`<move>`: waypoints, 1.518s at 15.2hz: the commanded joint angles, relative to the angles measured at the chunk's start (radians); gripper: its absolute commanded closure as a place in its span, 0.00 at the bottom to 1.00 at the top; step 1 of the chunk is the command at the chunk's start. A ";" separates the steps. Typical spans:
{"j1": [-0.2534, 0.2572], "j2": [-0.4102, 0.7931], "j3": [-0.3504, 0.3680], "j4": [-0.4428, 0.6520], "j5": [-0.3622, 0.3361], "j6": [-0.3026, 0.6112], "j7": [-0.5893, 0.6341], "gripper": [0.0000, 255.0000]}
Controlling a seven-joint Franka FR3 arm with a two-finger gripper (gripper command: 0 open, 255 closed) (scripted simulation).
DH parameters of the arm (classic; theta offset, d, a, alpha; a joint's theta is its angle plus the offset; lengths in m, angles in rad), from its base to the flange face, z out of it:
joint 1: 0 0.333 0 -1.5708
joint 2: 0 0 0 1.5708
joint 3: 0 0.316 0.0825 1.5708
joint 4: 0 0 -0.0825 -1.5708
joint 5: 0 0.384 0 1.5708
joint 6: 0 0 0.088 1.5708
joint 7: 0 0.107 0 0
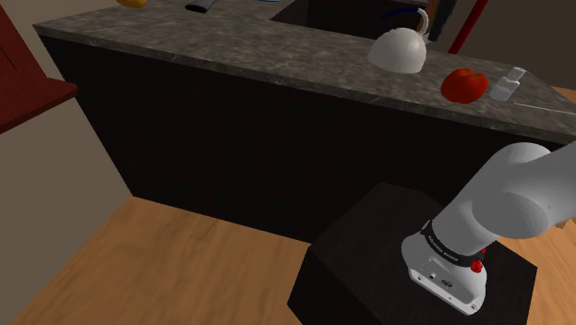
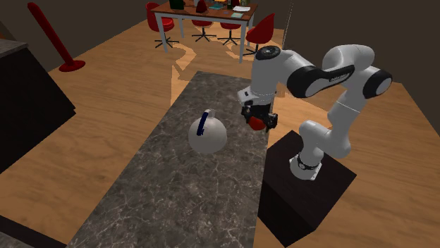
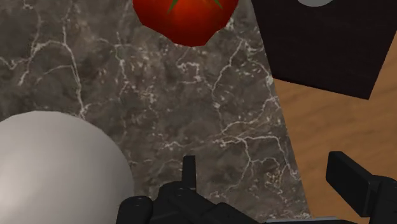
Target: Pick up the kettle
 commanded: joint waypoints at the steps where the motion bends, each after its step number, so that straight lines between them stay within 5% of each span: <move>1: 0.005 0.067 -0.048 0.062 -0.020 0.000 -0.084 0.00; 11: -0.014 0.483 -0.259 0.478 0.025 -0.031 -0.506 0.00; 17: -0.172 0.833 -0.323 0.873 0.178 -0.116 -0.774 0.00; 23: -0.131 0.771 -0.314 0.711 0.140 -0.010 -0.737 0.00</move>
